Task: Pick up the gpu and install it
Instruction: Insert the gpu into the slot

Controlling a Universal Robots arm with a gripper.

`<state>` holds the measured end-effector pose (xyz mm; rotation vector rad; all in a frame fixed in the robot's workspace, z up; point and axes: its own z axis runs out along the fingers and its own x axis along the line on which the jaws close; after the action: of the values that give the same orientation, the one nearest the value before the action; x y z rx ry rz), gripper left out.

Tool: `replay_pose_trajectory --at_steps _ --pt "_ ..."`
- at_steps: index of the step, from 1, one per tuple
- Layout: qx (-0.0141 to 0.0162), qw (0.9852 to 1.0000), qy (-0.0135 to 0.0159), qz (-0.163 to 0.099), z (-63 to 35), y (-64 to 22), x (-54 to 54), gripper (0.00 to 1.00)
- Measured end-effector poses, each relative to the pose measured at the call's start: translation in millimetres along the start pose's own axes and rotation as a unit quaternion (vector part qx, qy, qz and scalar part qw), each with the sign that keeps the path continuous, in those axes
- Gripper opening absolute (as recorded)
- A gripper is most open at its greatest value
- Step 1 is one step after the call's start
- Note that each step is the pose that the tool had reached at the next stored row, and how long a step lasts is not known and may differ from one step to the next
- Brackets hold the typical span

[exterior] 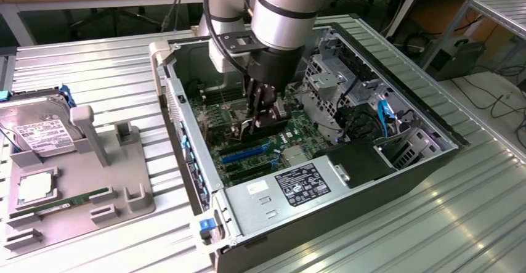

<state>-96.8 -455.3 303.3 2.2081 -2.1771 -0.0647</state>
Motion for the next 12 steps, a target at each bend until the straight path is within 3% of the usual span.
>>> replay_pose_trajectory --at_steps 2,3,4,5,6,8,10,12 --pt "0.0018 1.0 0.0 0.0 2.8 0.3 -0.4 0.26" --pt "0.0039 1.0 0.0 0.0 18.9 5.7 -0.8 0.26" --pt "0.014 0.9999 0.0005 0.0 27.1 4.8 -0.9 0.26" --pt "0.0196 0.9998 0.0008 0.0 31.3 2.4 -0.8 0.26" --pt "0.0229 0.9997 0.0012 0.0 33.6 1.0 -0.8 0.26" --pt "0.0229 0.9997 0.001 0.008 39.4 10.9 0.5 0.26" --pt "0.0229 0.9997 0.0011 0.008 48.2 10.9 1.4 0.26" --pt "0.0229 0.9997 0.0009 0.008 45.3 10.7 -1.7 0.26"
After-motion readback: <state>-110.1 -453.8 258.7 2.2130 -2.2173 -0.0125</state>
